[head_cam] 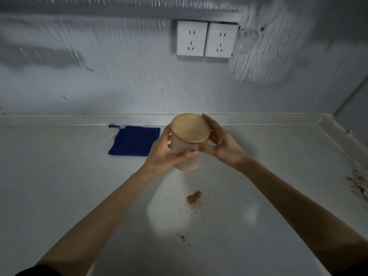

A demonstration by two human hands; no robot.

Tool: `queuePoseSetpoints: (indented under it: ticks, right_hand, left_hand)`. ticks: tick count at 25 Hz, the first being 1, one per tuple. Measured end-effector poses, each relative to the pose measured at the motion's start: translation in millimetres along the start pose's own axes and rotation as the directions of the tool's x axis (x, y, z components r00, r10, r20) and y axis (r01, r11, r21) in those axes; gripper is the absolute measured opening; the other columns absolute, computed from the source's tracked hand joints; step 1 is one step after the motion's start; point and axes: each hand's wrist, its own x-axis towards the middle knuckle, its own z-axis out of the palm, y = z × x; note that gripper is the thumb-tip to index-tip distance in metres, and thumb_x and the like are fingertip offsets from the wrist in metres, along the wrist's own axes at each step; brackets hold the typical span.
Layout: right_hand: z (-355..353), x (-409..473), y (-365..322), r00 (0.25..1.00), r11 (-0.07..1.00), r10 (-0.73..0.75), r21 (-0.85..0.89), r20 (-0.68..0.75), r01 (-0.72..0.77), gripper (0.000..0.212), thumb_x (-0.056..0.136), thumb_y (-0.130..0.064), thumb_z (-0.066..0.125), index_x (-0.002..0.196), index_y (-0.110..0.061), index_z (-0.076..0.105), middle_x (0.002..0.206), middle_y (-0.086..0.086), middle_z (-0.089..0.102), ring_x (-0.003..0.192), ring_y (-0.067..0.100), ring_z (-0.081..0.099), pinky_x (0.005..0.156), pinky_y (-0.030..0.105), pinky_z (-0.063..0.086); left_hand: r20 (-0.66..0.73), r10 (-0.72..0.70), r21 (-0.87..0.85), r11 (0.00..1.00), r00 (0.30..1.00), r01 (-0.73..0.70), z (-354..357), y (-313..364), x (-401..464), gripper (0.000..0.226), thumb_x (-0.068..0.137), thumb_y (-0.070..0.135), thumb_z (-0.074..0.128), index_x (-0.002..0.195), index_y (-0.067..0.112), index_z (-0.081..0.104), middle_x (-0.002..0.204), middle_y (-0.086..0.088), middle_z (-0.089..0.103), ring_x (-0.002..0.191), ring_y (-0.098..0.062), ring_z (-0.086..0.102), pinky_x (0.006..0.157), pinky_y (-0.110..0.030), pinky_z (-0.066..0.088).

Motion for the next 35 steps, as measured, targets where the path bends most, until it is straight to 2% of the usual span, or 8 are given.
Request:
queuePoseSetpoints:
  ticks: [3,7,11,16,21,29,33,35]
  right_hand:
    - [-23,2,-46,0.986,0.986,-0.164,-0.006,0.017,0.164,0.080,0.071,0.001,0.068,0.138,-0.008,0.025,0.134,0.006,0.044,0.122,0.014,0.045,0.101,0.021,0.040]
    - [-51,0,-127,0.943,0.943,-0.330,-0.044,-0.029,0.329,0.076,0.066,-0.015,0.075,0.132,-0.016,0.036,0.125,-0.002,0.052,0.118,0.009,0.051,0.099,0.021,0.043]
    - [-76,-5,-211,0.865,0.868,-0.493,-0.117,-0.093,0.482,0.061,0.066,-0.027,0.074,0.119,-0.023,0.045,0.111,-0.016,0.056,0.100,-0.007,0.057,0.082,0.013,0.048]
    - [-96,-6,-286,0.766,0.770,-0.631,-0.215,-0.123,0.600,0.063,0.064,-0.045,0.068,0.120,-0.027,0.046,0.115,-0.012,0.059,0.106,0.004,0.058,0.090,0.024,0.049]
    - [-114,4,-351,0.709,0.719,-0.693,-0.202,-0.129,0.665,0.045,0.078,-0.036,0.064,0.118,-0.019,0.052,0.115,-0.004,0.061,0.095,0.001,0.063,0.074,0.020,0.053]
    - [-130,36,-424,0.727,0.736,-0.673,-0.213,-0.133,0.642,0.060,0.079,-0.054,0.055,0.131,-0.028,0.040,0.117,-0.004,0.061,0.099,0.015,0.064,0.085,0.037,0.055]
    - [-133,61,-430,0.733,0.760,-0.648,-0.120,-0.208,0.638,0.061,0.081,-0.052,0.053,0.133,-0.027,0.036,0.110,-0.007,0.059,0.098,0.014,0.061,0.085,0.036,0.054]
    - [-137,77,-424,0.745,0.783,-0.616,-0.094,-0.256,0.615,0.064,0.080,-0.053,0.055,0.133,-0.022,0.036,0.119,-0.001,0.058,0.103,0.018,0.060,0.087,0.038,0.053]
  left_hand:
    - [-0.016,0.119,0.042,0.992,0.993,-0.119,-20,49,9,0.084,0.060,0.034,0.076,0.132,0.023,0.032,0.110,0.018,0.047,0.099,0.004,0.049,0.072,0.001,0.044]
    - [-0.034,0.292,0.075,0.955,0.956,-0.288,-47,128,20,0.083,0.058,0.044,0.079,0.127,0.028,0.036,0.106,0.029,0.047,0.095,0.014,0.050,0.071,0.002,0.043]
    - [-0.052,0.428,0.088,0.902,0.902,-0.423,-79,203,28,0.076,0.051,0.059,0.064,0.119,0.033,0.043,0.117,0.016,0.057,0.108,-0.002,0.055,0.085,-0.019,0.048]
    - [-0.071,0.571,0.135,0.818,0.818,-0.560,-106,280,32,0.070,0.054,0.060,0.060,0.116,0.029,0.050,0.117,0.009,0.061,0.107,-0.006,0.057,0.086,-0.023,0.048]
    - [-0.083,0.628,0.185,0.773,0.774,-0.607,-128,347,45,0.060,0.067,0.057,0.058,0.119,0.029,0.049,0.116,0.012,0.060,0.102,-0.001,0.059,0.075,-0.017,0.049]
    - [-0.196,0.656,0.207,0.754,0.729,-0.623,-151,412,77,0.044,0.082,0.054,0.046,0.116,0.025,0.047,0.106,0.011,0.058,0.094,-0.002,0.057,0.070,-0.020,0.048]
    - [-0.233,0.645,0.241,0.763,0.728,-0.599,-158,426,104,0.056,0.081,0.057,0.047,0.123,0.020,0.046,0.113,0.005,0.056,0.097,-0.009,0.057,0.073,-0.022,0.050]
    - [-0.245,0.632,0.245,0.774,0.735,-0.584,-157,423,121,0.059,0.080,0.057,0.049,0.124,0.018,0.046,0.115,0.002,0.056,0.100,-0.012,0.057,0.075,-0.023,0.051]
